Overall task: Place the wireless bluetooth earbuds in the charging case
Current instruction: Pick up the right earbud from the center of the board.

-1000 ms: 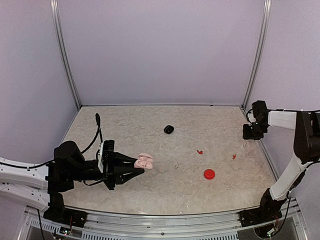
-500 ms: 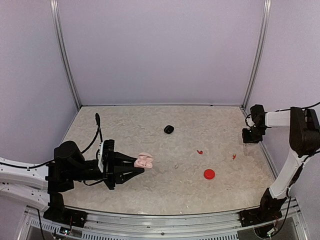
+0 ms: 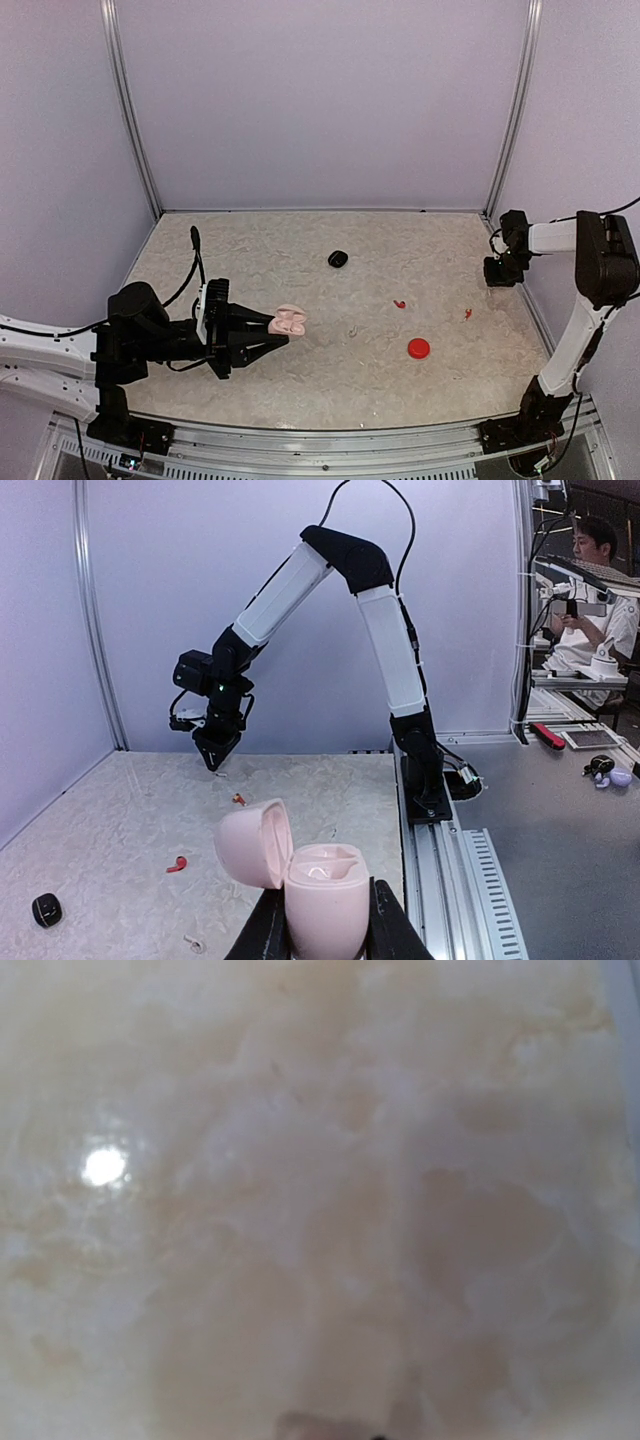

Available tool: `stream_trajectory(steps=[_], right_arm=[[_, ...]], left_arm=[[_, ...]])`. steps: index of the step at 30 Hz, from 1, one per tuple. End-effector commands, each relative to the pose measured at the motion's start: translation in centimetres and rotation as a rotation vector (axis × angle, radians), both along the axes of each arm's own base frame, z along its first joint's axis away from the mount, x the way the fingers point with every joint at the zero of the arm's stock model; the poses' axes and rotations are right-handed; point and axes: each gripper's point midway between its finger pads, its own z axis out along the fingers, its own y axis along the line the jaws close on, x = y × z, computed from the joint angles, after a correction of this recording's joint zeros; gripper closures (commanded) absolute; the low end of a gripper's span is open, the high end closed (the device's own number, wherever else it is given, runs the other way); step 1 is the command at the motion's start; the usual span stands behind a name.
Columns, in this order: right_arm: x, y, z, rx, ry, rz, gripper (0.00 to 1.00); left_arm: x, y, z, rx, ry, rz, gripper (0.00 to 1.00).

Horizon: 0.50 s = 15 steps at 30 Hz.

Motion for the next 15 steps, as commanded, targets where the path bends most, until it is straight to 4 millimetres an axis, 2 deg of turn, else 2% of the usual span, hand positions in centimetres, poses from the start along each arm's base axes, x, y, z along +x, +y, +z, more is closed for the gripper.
stream_trajectory(steps=[1, 7, 15], right_arm=[[1.02, -0.65, -0.15, 0.011, -0.012, -0.009, 0.76], [1.22, -0.60, -0.43, 0.018, -0.007, -0.004, 0.80], [1.19, -0.07, -0.29, 0.047, -0.013, 0.005, 0.93]], left_arm=[[-0.28, 0.27, 0.39, -0.012, -0.021, 0.000, 0.90], [-0.34, 0.26, 0.34, -0.011, -0.020, 0.000, 0.90], [-0.28, 0.25, 0.12, -0.008, -0.015, 0.005, 0.90]])
